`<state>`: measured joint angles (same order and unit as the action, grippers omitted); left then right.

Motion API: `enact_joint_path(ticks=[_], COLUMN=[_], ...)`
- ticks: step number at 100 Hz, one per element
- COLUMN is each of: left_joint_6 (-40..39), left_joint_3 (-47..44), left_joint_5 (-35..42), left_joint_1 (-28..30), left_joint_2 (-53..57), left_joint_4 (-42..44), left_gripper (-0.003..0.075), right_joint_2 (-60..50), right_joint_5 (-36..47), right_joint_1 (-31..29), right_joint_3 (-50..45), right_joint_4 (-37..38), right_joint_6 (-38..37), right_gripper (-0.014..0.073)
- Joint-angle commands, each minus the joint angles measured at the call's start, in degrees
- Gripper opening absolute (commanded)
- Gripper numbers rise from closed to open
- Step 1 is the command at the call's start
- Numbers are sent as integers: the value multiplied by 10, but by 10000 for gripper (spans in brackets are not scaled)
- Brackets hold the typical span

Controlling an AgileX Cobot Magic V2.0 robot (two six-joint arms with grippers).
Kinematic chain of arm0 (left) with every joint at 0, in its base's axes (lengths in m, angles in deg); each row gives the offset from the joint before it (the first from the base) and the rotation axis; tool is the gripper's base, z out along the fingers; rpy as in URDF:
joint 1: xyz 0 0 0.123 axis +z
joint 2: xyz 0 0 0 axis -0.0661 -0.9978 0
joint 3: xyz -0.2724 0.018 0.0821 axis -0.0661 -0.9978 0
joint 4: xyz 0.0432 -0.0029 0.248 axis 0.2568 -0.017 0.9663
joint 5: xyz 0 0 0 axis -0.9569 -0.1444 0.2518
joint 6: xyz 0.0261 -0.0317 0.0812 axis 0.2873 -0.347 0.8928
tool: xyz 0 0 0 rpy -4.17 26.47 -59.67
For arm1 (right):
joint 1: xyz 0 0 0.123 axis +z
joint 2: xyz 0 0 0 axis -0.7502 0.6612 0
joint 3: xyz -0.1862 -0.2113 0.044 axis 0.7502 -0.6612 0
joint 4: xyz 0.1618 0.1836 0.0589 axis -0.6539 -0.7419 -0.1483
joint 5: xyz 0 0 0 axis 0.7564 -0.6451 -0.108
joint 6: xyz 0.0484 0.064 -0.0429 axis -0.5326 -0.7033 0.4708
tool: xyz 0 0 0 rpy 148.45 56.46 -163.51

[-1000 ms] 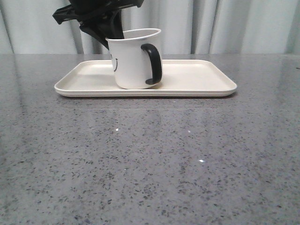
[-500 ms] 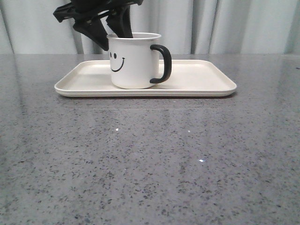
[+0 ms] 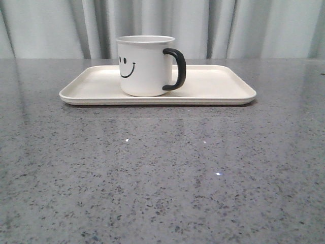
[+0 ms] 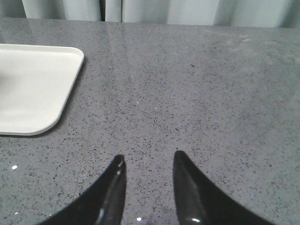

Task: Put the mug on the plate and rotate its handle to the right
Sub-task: 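Open the left gripper and lift it away from the mug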

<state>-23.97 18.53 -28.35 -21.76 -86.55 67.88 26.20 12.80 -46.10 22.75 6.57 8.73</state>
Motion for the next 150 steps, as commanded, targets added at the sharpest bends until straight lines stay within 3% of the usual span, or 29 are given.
enact_joint_path(ticks=[1,38,81,105,150], left_joint_6=[1,2,2,2,2], left_joint_3=[-10,-190,-372,-427,-443], left_joint_5=[39,78,122,139,137], left_joint_1=[-5,-5,-5,-5,-5], left_joint_2=[63,223,395,461,478], left_joint_4=[0,21,32,33,31], left_gripper=[370,370,370,370,370], right_joint_2=[6,6,57,145,342], right_joint_5=[52,10,-41,-59,-103], right_joint_1=[-5,-3,18,67,184], right_joint_3=[20,26,99,160,349], right_joint_4=[2,2,2,1,1], right_joint_6=[2,2,19,20,20], right_gripper=[266,266,273,372,385])
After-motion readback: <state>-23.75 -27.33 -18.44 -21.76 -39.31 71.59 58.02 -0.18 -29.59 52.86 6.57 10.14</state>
